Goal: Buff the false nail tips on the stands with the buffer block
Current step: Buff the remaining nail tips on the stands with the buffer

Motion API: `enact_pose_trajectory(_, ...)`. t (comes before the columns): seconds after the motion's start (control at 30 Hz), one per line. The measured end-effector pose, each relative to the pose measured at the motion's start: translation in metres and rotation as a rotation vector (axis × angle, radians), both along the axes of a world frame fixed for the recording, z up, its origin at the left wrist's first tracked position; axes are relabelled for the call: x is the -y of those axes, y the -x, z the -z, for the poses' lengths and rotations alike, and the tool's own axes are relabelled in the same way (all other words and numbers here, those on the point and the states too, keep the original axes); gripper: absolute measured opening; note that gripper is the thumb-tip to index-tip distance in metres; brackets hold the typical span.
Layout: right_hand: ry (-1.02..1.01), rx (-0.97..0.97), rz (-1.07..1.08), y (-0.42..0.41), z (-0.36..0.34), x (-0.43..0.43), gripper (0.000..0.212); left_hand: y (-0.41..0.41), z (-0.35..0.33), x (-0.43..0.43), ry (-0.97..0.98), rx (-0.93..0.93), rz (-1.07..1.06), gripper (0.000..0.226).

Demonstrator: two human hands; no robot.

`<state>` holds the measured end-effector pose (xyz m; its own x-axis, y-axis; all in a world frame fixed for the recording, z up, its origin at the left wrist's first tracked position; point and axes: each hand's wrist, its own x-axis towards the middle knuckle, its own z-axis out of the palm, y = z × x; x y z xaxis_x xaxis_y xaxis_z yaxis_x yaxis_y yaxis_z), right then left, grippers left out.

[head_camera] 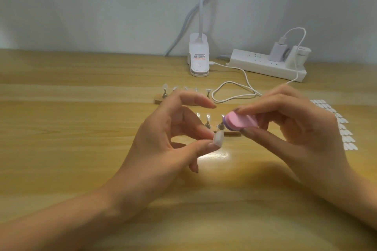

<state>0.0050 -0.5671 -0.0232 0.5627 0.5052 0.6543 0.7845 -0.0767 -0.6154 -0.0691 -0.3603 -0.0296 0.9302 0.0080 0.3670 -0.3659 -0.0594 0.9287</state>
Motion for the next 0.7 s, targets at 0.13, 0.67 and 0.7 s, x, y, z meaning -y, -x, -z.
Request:
enact_pose_trajectory(0.13, 0.006, -0.002, -0.080, 0.006, 0.003, -0.005, 0.024, 0.000, 0.000, 0.001, -0.004, 0.014, 0.035, 0.043)
enact_pose_trajectory(0.67, 0.084, -0.017, 0.036, -0.014, 0.009, 0.013, 0.024, -0.018, -0.008, -0.028, 0.090, 0.051, -0.089, 0.041)
enact_pose_trajectory(0.7, 0.098, -0.014, 0.029, -0.015, 0.011, 0.013, 0.024, -0.022, -0.008, -0.033, 0.075, 0.041, -0.127, 0.042)
